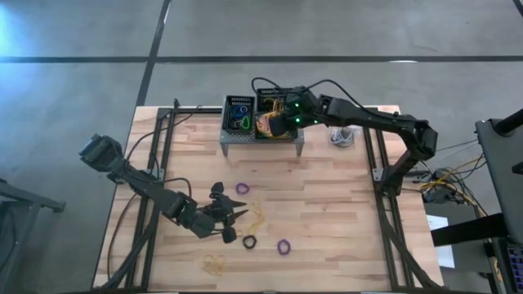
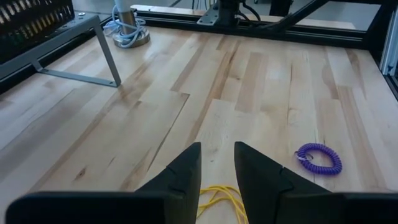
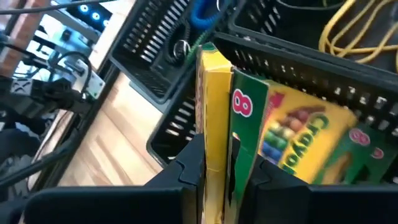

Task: Pick & Place Office Desk Supplies
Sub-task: Put the crayon box into the bottom black bin on the shelf

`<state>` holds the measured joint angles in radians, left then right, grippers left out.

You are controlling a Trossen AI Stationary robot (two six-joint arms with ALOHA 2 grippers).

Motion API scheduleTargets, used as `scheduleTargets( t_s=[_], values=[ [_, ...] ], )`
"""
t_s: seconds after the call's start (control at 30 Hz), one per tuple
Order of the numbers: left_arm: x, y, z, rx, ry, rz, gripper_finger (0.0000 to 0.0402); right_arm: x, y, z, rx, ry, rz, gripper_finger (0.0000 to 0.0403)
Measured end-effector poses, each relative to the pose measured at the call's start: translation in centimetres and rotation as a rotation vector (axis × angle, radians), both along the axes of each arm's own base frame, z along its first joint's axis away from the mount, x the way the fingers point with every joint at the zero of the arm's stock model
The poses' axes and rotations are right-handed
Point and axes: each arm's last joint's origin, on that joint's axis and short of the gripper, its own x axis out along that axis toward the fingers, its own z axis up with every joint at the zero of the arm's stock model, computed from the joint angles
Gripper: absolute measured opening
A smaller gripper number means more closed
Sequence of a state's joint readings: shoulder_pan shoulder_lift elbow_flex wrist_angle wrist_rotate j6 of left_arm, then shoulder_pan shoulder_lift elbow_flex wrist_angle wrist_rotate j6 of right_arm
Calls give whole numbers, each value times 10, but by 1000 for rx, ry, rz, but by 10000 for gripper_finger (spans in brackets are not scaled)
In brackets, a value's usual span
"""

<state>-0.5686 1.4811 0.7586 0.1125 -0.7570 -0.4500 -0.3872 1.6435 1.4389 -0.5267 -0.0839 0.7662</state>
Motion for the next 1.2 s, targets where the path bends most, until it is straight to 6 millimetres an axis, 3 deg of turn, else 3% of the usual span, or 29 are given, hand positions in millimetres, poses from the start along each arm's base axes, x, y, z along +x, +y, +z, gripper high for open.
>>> scheduleTargets(
  t_s=[0.3,0.77,1.2],
  values=[
    [0,0,0,1,-1,3,102,-5,1,0,5,36,-6,48],
    [0,0,0,1,-1,3,102,-8,1,0,-62,72,24,164],
    [0,0,0,-18,-6,12,102,-13,-13,-2,-148,119,59,145]
  ],
)
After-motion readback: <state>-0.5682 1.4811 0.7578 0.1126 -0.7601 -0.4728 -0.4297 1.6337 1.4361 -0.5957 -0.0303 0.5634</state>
